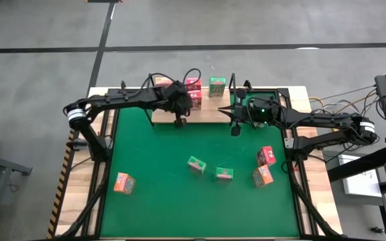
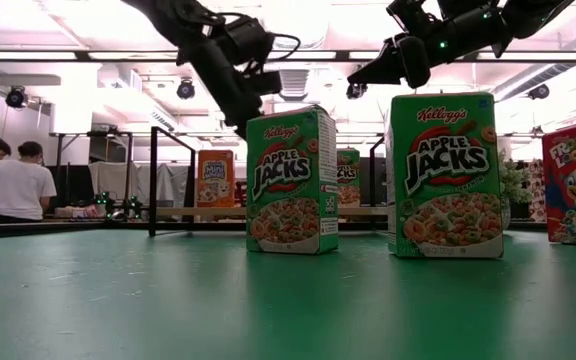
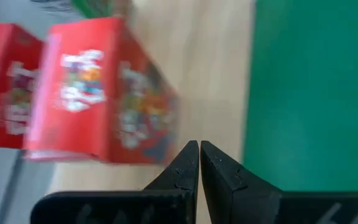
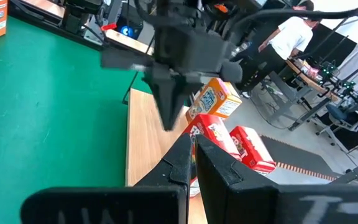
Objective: Stack cereal on shelf
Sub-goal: Put the bottom red cereal box on the shelf aligned with the other red cereal box
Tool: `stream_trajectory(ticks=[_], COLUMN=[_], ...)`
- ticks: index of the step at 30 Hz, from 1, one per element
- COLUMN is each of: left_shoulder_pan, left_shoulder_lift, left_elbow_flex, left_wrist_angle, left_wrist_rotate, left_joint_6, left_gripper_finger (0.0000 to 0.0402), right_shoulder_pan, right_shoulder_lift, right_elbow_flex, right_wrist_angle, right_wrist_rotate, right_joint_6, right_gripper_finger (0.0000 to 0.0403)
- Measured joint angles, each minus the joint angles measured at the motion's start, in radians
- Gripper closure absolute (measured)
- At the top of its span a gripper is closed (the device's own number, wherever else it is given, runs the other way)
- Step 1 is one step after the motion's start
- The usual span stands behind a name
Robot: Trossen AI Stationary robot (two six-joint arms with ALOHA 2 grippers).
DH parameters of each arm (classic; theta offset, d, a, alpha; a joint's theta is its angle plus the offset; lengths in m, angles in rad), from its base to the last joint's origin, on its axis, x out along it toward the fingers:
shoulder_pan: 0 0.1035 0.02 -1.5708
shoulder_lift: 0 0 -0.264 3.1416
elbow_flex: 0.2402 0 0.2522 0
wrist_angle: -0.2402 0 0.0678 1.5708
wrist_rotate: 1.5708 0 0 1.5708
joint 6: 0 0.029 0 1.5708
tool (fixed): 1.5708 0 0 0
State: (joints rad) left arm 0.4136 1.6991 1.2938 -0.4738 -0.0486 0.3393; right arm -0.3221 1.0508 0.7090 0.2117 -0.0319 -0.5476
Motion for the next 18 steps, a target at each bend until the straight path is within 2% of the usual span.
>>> stream_trajectory(ticks=[4,12,18], left_shoulder_pan=[0.006,0.010,0.011], left_shoulder_lift=[0.017,0.017,0.017], left_elbow_flex=[0.000,0.000,0.000], left_wrist_angle=[0.028,0.067,0.088], left_wrist_rotate=[-0.072,-0.076,-0.126], left_joint_6=[0.002,0.004,0.018], left_gripper_finger=[0.0402,0.0402,0.0402], right_shoulder_pan=[-0.003,-0.006,-0.006], right_shoulder_lift=[0.000,0.000,0.000], right_elbow_flex=[0.000,0.000,0.000], right_wrist_angle=[-0.001,-0.001,-0.001], right_wrist_rotate=[0.000,0.000,0.000], right_joint_6=[-0.002,-0.003,-0.003], right_gripper_finger=[0.0390,0.0390,0.0390])
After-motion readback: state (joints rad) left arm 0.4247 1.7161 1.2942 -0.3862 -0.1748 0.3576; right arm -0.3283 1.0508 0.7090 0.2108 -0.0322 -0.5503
